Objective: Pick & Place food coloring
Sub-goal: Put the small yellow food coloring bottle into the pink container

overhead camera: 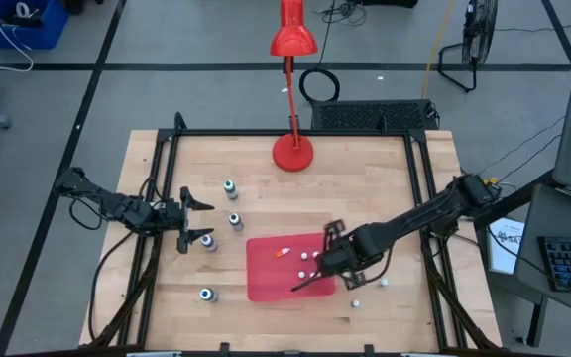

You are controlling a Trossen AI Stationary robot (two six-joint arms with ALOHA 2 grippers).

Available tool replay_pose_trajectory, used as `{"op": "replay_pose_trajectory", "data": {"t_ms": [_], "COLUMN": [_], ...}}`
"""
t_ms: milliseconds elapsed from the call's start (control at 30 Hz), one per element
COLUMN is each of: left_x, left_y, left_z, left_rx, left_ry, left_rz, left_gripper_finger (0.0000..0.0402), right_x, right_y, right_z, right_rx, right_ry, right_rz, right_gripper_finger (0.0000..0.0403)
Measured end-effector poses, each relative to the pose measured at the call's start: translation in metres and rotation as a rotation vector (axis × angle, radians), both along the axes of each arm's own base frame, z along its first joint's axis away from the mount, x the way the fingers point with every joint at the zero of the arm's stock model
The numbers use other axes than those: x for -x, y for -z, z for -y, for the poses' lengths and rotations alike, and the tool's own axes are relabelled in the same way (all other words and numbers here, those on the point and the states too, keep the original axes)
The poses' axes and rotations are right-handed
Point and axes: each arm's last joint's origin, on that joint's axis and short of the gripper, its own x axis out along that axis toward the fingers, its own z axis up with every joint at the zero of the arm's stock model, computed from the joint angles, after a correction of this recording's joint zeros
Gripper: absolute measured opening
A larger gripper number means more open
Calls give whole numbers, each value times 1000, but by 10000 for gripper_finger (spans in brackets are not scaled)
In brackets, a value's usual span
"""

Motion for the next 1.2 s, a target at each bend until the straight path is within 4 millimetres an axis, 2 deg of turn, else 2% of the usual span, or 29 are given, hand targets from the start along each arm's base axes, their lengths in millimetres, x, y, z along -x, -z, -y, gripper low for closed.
{"op": "replay_pose_trajectory", "data": {"t_ms": [200,500,700,1200], "left_x": [0,0,0,0], "left_y": [0,0,0,0], "left_z": [0,0,0,0], "left_rx": [0,1,0,0], "left_ry": [0,0,0,0], "left_rz": [0,0,0,0], "left_gripper_finger": [305,305,305,305], "right_x": [35,58,60,58], "right_y": [30,68,81,94], "right_z": [22,32,33,45], "right_rx": [104,109,97,-33], "right_ry": [25,-49,-87,-46], "right_rz": [-60,-50,-7,33], "right_gripper_finger": [133,196,199,181]}}
